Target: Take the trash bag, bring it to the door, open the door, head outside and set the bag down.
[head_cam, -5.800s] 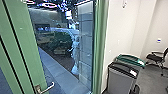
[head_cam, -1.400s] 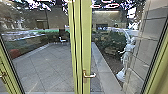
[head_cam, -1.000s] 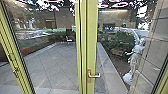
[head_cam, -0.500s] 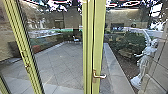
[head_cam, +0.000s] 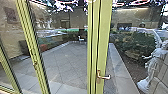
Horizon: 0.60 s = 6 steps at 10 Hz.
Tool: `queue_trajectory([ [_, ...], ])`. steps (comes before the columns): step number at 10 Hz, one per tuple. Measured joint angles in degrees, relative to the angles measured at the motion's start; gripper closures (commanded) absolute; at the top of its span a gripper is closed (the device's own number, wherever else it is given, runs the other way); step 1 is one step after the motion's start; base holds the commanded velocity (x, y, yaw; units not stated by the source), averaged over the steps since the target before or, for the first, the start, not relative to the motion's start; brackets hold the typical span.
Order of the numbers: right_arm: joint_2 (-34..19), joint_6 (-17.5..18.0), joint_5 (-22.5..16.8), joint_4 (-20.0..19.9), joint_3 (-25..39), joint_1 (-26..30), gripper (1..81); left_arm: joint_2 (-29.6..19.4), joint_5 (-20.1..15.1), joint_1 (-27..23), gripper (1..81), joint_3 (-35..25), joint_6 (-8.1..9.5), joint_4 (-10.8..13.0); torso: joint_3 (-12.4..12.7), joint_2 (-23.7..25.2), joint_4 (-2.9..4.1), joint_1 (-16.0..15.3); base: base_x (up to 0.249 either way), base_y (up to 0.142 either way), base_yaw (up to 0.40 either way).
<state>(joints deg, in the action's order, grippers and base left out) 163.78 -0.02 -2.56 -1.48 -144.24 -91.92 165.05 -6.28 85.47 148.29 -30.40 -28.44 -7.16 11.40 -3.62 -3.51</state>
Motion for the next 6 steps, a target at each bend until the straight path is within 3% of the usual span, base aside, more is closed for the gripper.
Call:
queue_trajectory([
  [2, 0.1, 0.0, 0.0, 0.0, 0.0, 0.0, 1.0, 0.1, 0.0, -0.1, 81.1, 0.3, 0.0, 0.0, 0.0, 0.0, 0.0, 0.0, 0.0, 0.0, 0.117],
  [6, 0.4, 0.0, 0.0, 0.0, -0.8, 0.2, 1.0, 0.5, -0.2, 0.1, 81.1, 0.4, 0.0, 0.2, 0.0, 0.0, 0.0, 0.0, 0.0, 0.0, 0.0],
])
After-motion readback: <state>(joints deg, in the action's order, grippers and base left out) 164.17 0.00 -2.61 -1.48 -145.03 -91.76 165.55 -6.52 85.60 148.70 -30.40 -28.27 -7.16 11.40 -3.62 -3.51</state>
